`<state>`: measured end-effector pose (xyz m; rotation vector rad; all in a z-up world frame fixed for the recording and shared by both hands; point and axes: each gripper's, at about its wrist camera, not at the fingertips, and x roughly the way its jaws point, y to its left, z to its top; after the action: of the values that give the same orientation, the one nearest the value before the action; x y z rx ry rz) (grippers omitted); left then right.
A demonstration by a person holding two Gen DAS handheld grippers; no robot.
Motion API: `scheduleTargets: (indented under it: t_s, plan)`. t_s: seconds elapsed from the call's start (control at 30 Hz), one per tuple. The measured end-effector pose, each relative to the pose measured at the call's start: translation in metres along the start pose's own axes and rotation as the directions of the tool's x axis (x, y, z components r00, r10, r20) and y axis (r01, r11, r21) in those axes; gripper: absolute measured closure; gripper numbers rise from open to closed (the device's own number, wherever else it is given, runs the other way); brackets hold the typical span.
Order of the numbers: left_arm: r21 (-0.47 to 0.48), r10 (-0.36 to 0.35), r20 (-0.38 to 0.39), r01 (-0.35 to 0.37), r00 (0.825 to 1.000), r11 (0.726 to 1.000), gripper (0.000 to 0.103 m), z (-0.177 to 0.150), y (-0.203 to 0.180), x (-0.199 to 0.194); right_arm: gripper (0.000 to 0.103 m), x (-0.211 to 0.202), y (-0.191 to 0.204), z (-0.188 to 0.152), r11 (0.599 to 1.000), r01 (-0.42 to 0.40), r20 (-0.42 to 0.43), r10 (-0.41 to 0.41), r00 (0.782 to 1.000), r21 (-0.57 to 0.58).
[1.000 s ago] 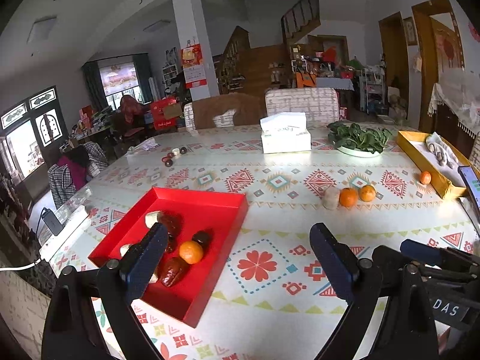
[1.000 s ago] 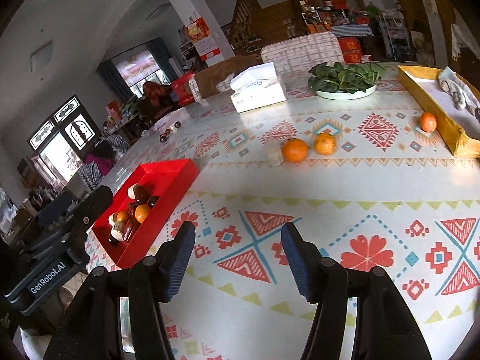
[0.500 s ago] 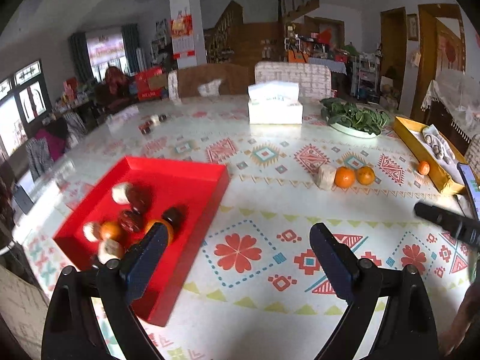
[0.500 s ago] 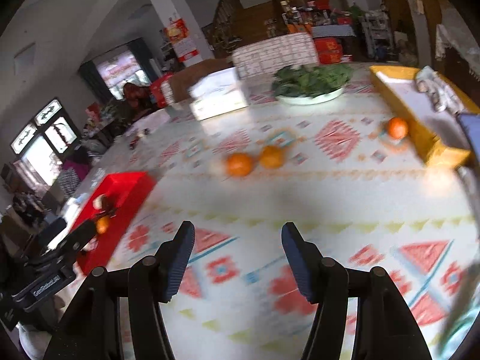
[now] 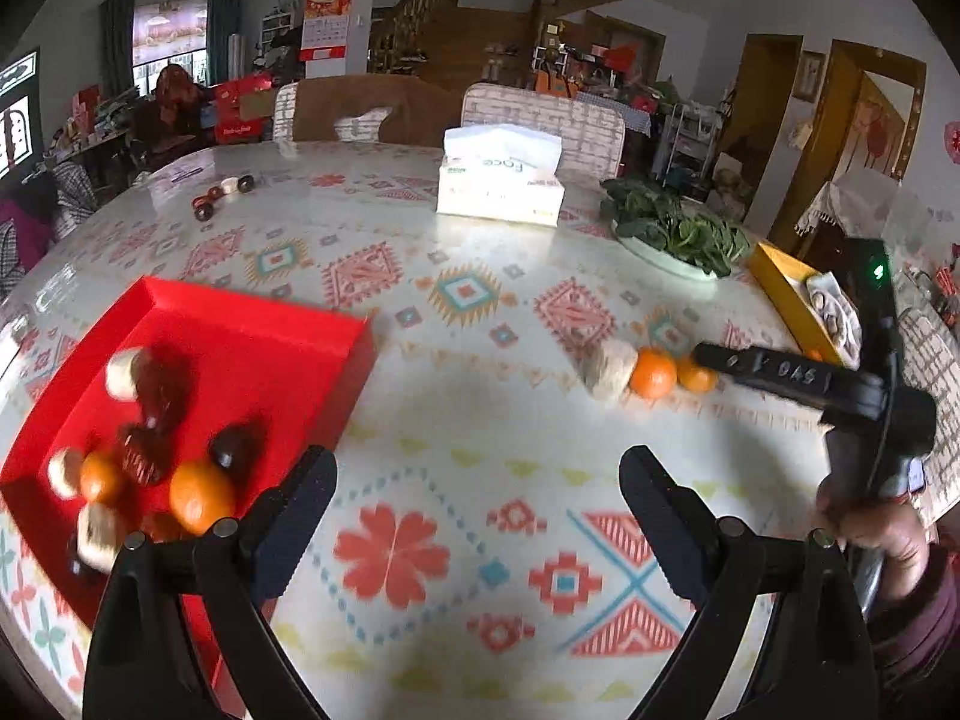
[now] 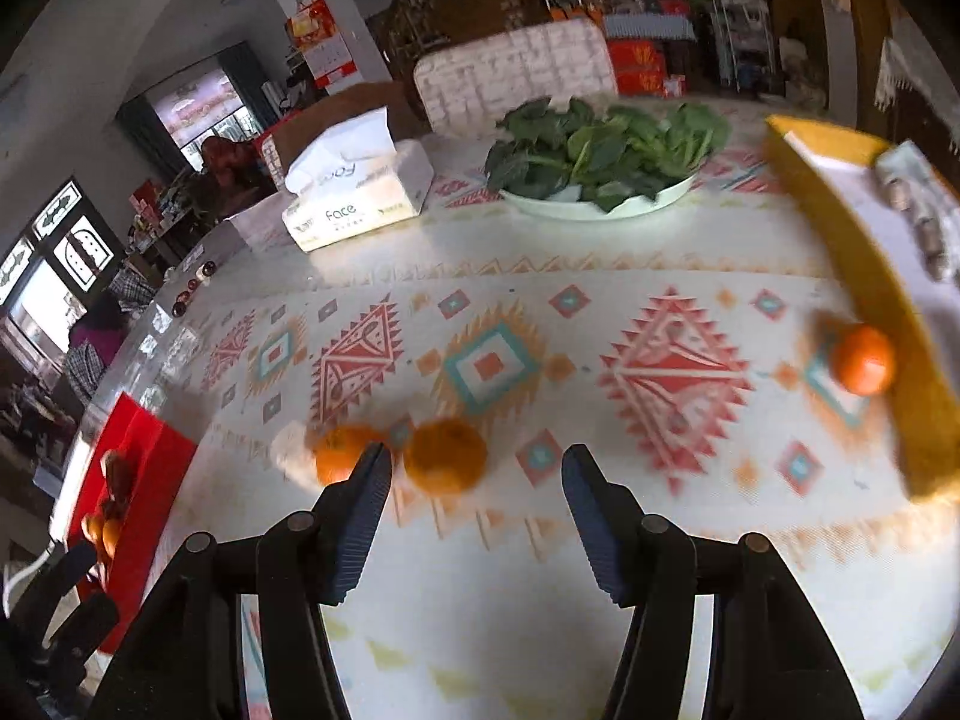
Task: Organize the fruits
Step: 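Grasp a beige root slice with the left tool while the right tool grasps an orange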
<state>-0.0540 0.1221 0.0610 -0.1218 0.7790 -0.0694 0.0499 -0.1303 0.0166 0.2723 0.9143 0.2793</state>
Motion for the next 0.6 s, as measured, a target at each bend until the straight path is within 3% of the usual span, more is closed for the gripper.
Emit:
scheduleTargets:
  t_s: [0.17, 0.23, 0.3, 0.43, 0.6]
  plan:
    - [0.013, -0.057, -0.025, 0.057, 0.998, 0.998, 0.008, 0.017, -0.009, 0.028, 0.040, 0.010, 0.008, -0.003, 0.999, -0.002, -0.001, 0.002, 1.000, -0.036]
    - [0.025, -0.073, -0.033, 0.074, 0.997, 0.997, 0.008, 0.021, -0.015, 0.040, 0.047, 0.008, 0.008, -0.003, 0.999, -0.015, -0.001, 0.015, 1.000, -0.044]
    - [0.053, -0.097, -0.046, 0.100, 0.994, 0.994, 0.012, 0.026, -0.024, 0.055, 0.067, 0.008, 0.008, -0.005, 0.999, -0.015, -0.006, 0.014, 1.000, -0.052]
    - [0.095, -0.143, -0.103, 0.153, 0.984, 0.984, 0.032, 0.032, -0.037, 0.083, 0.067, 0.006, 0.010, -0.007, 0.997, -0.008, -0.017, 0.007, 1.000, -0.080]
    - [0.164, -0.150, -0.141, 0.173, 0.978, 0.971, 0.035, 0.036, -0.054, 0.112, 0.067, -0.002, 0.001, -0.004, 0.999, -0.026, -0.006, 0.026, 1.000, -0.042]
